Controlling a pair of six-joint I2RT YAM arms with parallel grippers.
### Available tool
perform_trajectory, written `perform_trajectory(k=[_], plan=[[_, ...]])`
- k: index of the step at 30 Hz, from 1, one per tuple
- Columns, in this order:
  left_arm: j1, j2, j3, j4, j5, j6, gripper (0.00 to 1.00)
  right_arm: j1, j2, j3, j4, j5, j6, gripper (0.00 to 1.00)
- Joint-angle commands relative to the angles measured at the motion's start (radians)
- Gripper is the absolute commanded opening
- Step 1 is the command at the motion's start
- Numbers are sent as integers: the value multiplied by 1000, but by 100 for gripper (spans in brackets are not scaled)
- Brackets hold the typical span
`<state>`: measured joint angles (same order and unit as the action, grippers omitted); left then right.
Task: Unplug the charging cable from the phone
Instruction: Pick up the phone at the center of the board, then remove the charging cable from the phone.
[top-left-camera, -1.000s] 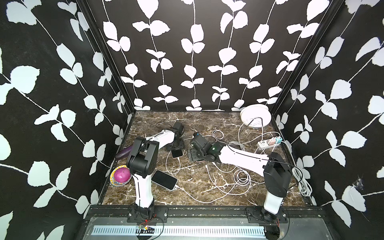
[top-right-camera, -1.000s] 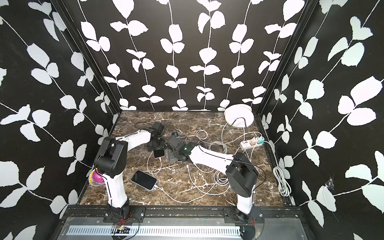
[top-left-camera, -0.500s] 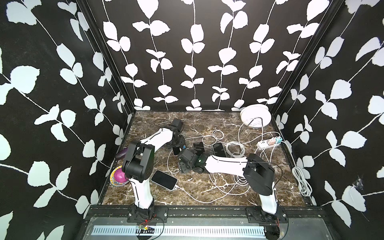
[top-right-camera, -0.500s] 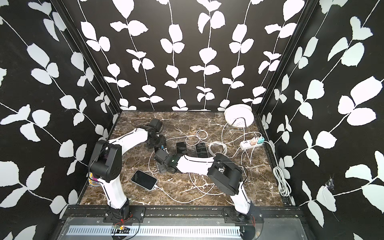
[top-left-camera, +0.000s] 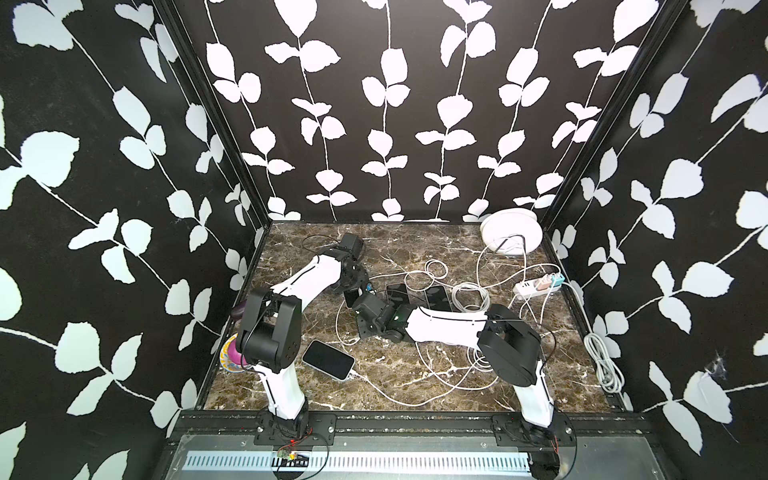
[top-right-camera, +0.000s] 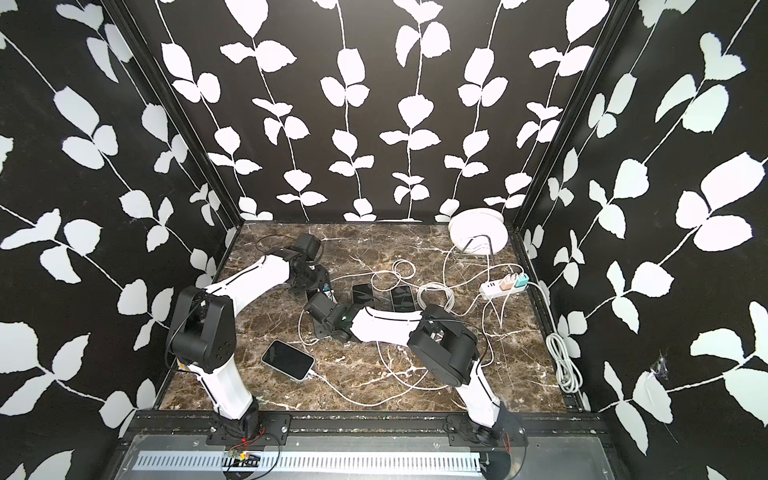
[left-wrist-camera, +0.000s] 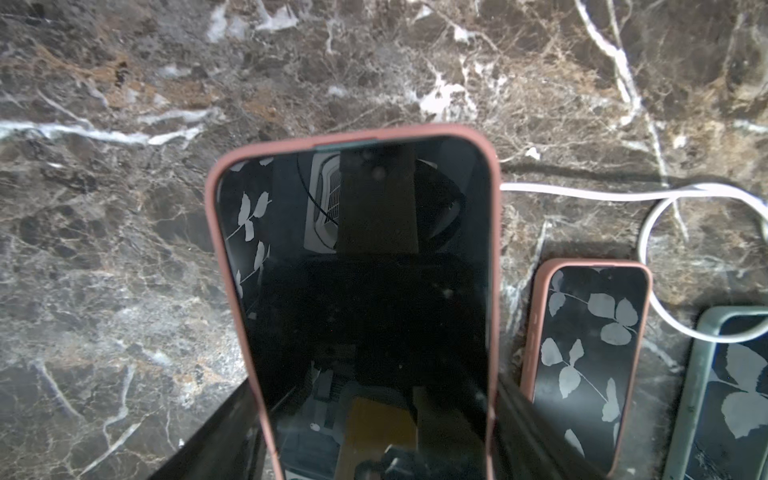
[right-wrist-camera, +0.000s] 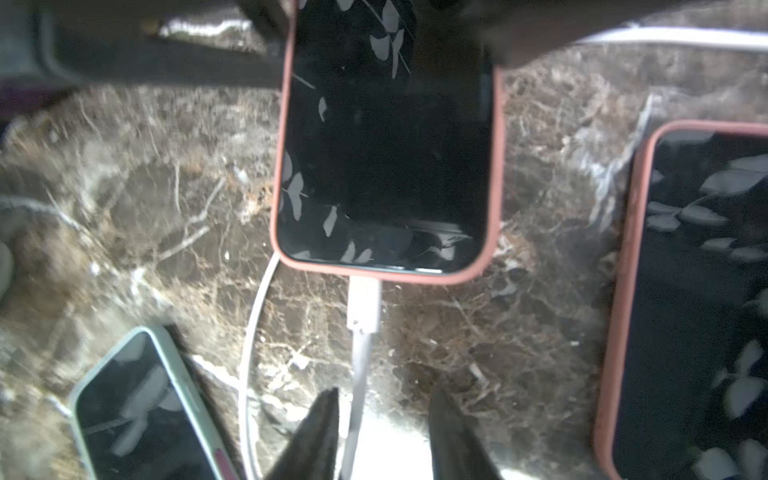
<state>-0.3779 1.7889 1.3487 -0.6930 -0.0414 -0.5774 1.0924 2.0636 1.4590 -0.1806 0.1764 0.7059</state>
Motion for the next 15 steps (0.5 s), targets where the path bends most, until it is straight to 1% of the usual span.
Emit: perform_trajectory(k=[1, 4, 5, 6, 10, 15], plan=[[1, -69, 35, -21, 5, 5, 0, -8, 15, 24, 15, 2, 16, 22], [1, -72, 35, -19, 5, 4, 0, -7, 17, 24, 14, -3, 14, 9], [1, -72, 36, -18, 5, 4, 0, -8, 17, 22, 16, -5, 14, 2], [2, -70, 37, -19, 2, 4, 0, -8, 17, 21, 18, -10, 12, 0], [2, -67, 48, -18, -24, 1, 0, -2, 12, -1, 35, -25, 7, 0], [1, -65, 74, 4, -96, -8, 0, 15, -22, -80, 79, -20, 30, 0]])
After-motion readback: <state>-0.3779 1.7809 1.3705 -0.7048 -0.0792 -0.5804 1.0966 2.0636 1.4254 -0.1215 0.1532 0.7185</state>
